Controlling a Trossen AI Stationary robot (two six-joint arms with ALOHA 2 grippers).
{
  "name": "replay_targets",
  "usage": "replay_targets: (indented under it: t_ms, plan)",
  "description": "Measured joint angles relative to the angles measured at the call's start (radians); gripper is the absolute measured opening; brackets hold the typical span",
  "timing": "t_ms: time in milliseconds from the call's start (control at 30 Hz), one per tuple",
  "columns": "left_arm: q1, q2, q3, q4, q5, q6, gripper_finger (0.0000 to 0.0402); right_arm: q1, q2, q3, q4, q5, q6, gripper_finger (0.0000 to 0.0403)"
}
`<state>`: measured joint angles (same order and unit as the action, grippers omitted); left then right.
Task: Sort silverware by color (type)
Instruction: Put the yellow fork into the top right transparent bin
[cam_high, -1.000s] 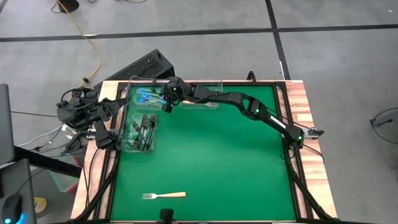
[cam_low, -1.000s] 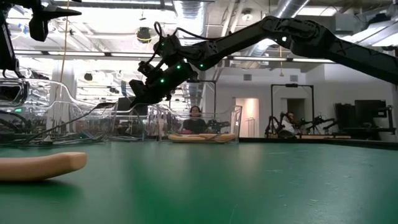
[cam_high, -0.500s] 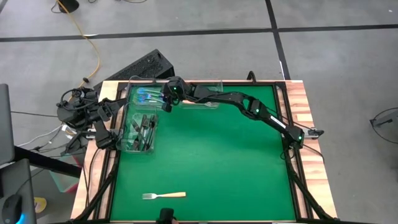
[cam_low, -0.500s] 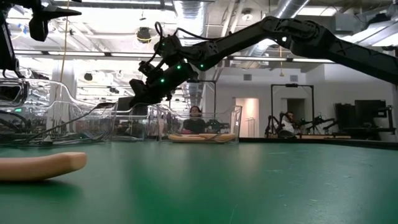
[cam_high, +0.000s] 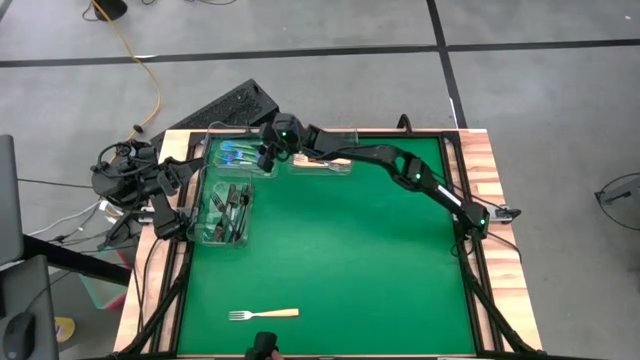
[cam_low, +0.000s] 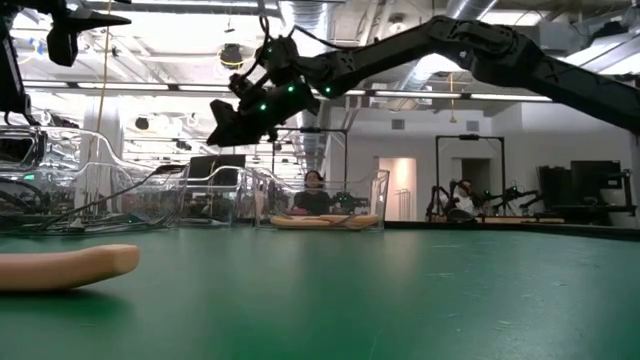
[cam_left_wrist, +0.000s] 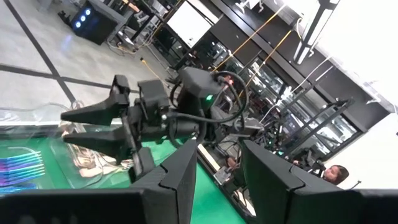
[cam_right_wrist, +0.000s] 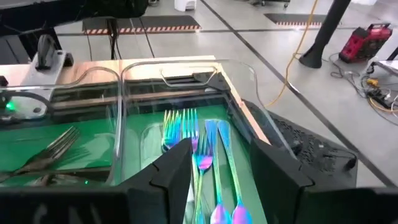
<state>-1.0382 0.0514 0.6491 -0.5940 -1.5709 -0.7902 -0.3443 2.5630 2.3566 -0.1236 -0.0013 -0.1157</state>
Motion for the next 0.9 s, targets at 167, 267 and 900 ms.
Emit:
replay_targets:
  t_ms: [167, 267, 900]
  plan:
    - [0.0, 0.0, 0.0, 0.001, 0.0, 0.022, 0.0112, 0.0, -0.044, -0.002, -0.01, 0.0, 0.003, 0.0181]
    - [0.0, 0.0, 0.0, 0.001, 0.0, 0.022, 0.0112, 0.001, -0.088, -0.002, -0.04, 0.0, -0.01, 0.0181]
    - [0.0, 0.0, 0.0, 0.001, 0.025, 0.027, 0.0112, 0.179, -0.382, -0.002, -0.305, -0.008, -0.102, 0.018]
